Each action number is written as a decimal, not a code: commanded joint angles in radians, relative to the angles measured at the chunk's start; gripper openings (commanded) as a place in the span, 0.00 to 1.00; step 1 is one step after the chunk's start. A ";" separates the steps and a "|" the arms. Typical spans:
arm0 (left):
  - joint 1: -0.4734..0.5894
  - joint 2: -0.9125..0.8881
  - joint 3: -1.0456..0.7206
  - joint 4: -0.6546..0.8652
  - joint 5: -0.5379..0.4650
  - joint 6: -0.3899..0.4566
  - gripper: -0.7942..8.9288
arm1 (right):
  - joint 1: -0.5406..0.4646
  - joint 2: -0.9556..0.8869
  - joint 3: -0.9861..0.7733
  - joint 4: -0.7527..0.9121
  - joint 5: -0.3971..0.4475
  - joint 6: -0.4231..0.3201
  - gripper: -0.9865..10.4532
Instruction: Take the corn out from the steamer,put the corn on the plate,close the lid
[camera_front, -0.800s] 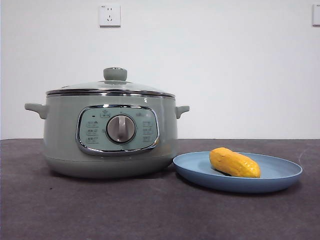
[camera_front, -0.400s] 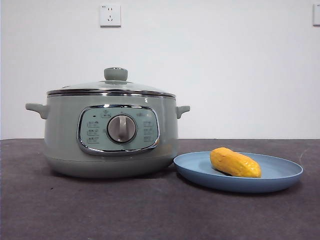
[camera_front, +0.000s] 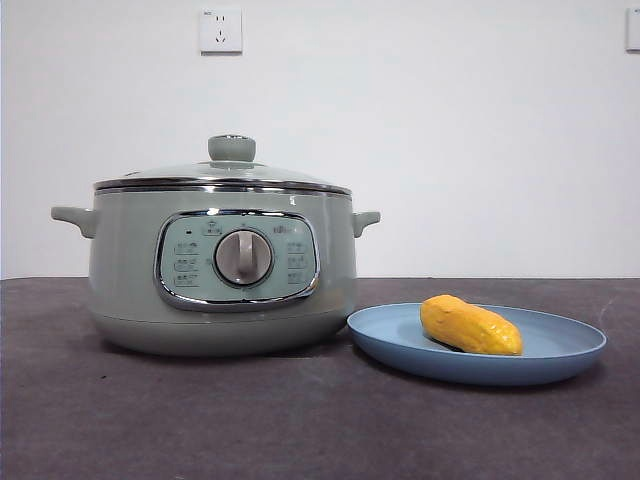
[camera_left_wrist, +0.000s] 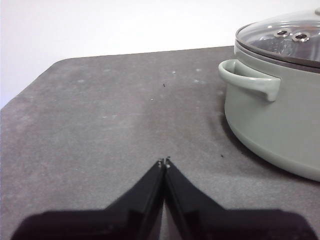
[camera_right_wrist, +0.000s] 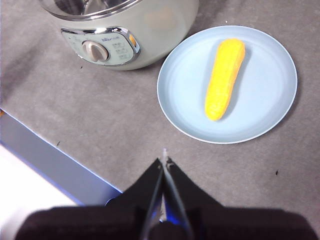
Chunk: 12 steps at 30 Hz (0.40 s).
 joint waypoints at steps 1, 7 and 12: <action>0.004 -0.003 -0.015 0.006 0.000 -0.006 0.08 | 0.002 -0.001 -0.008 0.005 0.002 -0.004 0.09; 0.004 -0.003 -0.015 0.006 0.000 -0.006 0.08 | 0.002 -0.001 -0.008 0.005 0.003 -0.004 0.09; 0.004 -0.003 -0.015 0.006 0.000 -0.006 0.08 | -0.023 -0.043 -0.008 0.050 0.039 -0.054 0.09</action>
